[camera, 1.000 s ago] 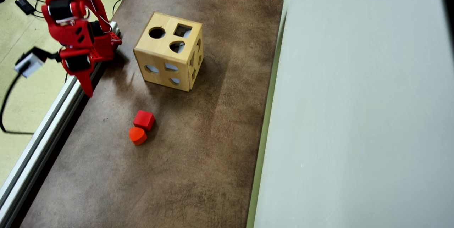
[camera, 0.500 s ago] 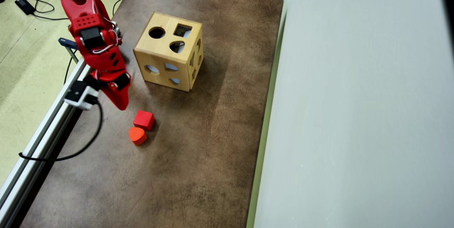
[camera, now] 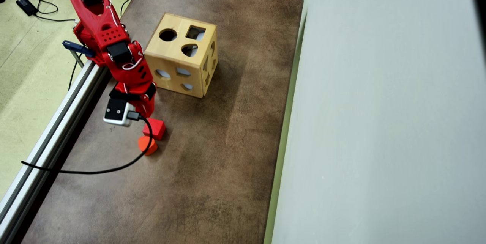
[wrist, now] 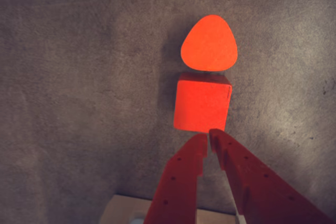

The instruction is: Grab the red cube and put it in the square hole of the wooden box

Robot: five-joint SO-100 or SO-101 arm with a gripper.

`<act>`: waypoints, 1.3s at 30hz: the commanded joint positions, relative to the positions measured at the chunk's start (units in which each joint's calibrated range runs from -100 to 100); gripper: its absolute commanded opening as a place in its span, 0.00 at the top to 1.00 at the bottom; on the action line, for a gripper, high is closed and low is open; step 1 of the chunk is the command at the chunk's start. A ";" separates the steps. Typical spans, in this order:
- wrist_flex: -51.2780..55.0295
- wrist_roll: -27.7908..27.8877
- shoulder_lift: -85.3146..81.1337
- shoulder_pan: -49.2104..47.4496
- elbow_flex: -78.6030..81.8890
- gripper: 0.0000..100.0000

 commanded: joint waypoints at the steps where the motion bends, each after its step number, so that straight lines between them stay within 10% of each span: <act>1: -0.08 0.54 0.31 -0.42 -3.23 0.98; 39: 0.24 -4.05 12.20 -0.42 -12.00 0.98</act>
